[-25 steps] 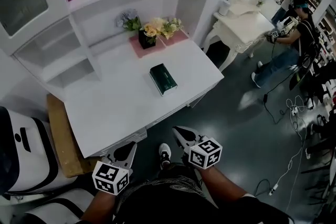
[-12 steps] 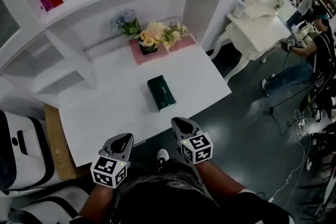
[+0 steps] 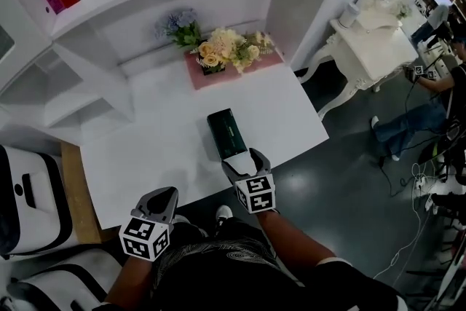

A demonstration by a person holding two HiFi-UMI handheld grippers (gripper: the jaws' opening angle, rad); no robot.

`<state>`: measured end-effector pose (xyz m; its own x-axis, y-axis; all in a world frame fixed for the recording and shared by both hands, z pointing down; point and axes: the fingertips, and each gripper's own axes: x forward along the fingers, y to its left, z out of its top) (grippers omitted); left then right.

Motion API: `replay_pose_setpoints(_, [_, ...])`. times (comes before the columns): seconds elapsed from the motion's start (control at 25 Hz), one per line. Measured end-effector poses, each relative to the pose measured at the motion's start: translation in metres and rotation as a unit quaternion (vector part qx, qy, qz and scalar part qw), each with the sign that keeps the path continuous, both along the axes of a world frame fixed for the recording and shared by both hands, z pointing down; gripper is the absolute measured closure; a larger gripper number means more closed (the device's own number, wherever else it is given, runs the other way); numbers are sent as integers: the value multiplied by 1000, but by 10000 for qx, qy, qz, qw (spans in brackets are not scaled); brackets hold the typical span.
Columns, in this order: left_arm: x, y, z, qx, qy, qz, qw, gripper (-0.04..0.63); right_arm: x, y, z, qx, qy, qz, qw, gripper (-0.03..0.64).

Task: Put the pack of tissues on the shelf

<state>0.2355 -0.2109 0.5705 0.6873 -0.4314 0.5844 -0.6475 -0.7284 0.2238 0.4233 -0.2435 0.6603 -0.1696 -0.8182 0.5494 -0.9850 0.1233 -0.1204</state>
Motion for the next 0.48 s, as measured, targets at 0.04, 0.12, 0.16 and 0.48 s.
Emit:
replay_pose_setpoints(0.04, [0, -2, -1, -21, 13, -13, 10000, 580, 0, -5, 5, -39, 56, 38, 10000, 234])
replay_pose_setpoints(0.12, [-1, -6, -1, -14, 12, -39, 10000, 580, 3, -13, 17, -110, 60, 210, 9997, 206])
replay_pose_setpoints(0.16, [-1, -7, -1, -7, 11, -66, 10000, 580, 5, -16, 23, -161, -3, 318, 9994, 202])
replay_pose_setpoints(0.48, [-21, -7, 1, -74, 3, -426, 9991, 580, 2, -35, 59, -285, 198, 423, 9985, 181])
